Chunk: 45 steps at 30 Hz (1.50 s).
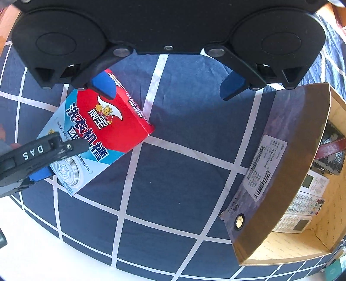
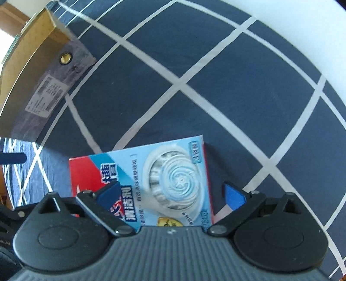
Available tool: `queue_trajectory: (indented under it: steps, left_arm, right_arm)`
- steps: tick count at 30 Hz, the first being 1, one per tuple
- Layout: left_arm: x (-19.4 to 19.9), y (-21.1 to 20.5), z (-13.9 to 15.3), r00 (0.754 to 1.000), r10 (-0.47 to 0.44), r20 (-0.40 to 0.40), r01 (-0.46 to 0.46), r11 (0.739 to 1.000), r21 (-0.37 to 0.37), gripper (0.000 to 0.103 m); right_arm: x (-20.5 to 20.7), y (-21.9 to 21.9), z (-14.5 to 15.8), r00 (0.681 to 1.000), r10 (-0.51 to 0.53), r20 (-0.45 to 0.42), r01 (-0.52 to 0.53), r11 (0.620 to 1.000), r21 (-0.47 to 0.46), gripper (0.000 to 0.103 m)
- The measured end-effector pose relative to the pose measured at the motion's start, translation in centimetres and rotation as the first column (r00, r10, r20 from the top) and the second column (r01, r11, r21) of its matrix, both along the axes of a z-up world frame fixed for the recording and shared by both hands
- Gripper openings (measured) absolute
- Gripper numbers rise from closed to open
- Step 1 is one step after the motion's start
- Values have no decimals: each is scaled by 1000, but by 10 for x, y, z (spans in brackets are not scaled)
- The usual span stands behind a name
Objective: Organize objects
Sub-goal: 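Close the right tool on the red-and-blue detergent box, then lift the detergent box with the right tool and carry it toward the box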
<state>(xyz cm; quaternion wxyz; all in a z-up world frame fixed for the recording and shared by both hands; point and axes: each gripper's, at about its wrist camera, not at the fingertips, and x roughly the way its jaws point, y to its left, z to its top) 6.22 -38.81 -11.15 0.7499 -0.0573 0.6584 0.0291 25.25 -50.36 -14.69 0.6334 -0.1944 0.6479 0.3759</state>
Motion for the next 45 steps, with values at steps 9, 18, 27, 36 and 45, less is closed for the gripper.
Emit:
queue_trajectory:
  steps: [9, 18, 27, 36, 45]
  left_arm:
    - [-5, 10, -1, 1000, 18, 9, -17, 1000, -21, 103]
    - [-8, 11, -4, 1000, 7, 8, -7, 999, -49, 103]
    - [-11, 11, -12, 1000, -4, -6, 4, 996, -90, 103]
    - [-10, 12, -24, 999, -24, -29, 20, 990, -140, 103]
    - [-6, 10, -36, 997, -54, -52, 44, 983, -181, 103]
  right_arm:
    - [-9, 2, 2, 999, -34, -6, 34, 999, -11, 94]
    - [-25, -9, 0, 981, -192, -17, 191, 981, -26, 94]
    - [-51, -20, -1, 918, -396, -27, 396, 918, -32, 94]
    - [-78, -26, -1, 823, -564, -66, 563, 825, -35, 88]
    - [-86, -28, -3, 801, -596, -56, 598, 802, 5, 89]
